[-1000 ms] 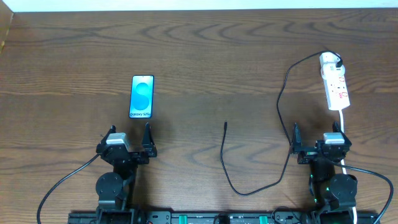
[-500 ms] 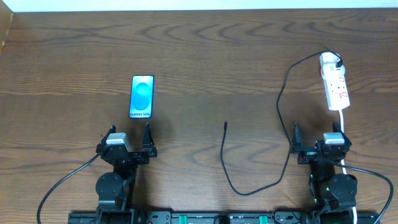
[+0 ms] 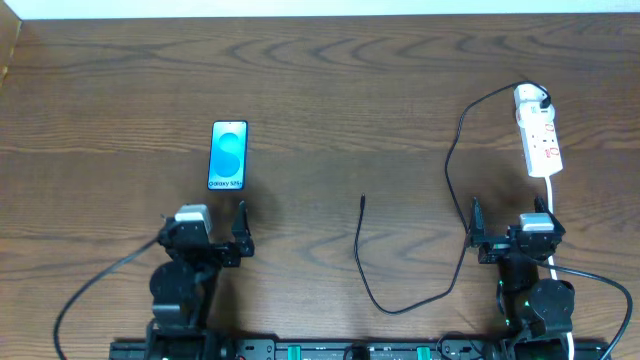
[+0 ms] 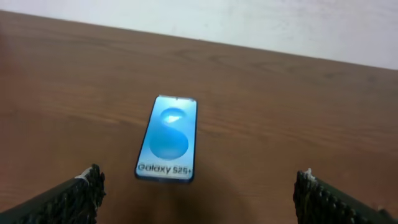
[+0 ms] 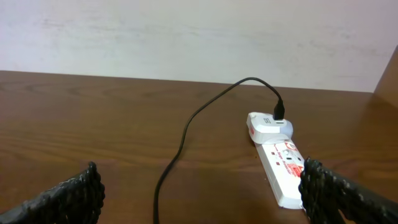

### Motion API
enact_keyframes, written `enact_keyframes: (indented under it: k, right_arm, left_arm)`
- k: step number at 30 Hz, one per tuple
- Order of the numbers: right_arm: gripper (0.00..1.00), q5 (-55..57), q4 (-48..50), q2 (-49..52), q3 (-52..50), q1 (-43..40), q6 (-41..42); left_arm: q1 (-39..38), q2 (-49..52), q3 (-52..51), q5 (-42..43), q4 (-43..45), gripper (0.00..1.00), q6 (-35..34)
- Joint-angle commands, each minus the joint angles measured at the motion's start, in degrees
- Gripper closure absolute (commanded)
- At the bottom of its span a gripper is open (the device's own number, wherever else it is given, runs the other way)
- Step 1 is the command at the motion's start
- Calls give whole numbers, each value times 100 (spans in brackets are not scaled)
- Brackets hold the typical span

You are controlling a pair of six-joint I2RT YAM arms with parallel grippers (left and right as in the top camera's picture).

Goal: Plug charger to phone and switch on socket
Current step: 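Move the left gripper forward over the blue phone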

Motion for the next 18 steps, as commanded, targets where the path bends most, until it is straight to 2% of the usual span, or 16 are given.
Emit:
enact_keyframes:
  k: [1,10,18]
  right_arm:
    - [1,-35,-20,0,-4,28,-90]
    - [1,-35,-20,0,-4,28,-90]
    - [1,-35,-20,0,-4,28,-90]
  left_arm:
    - [35,595,876,70,-52,2,254]
    - [35,2575,2656,70,-457,2,254]
    - [35,4752,4588,72,-1845,2,254]
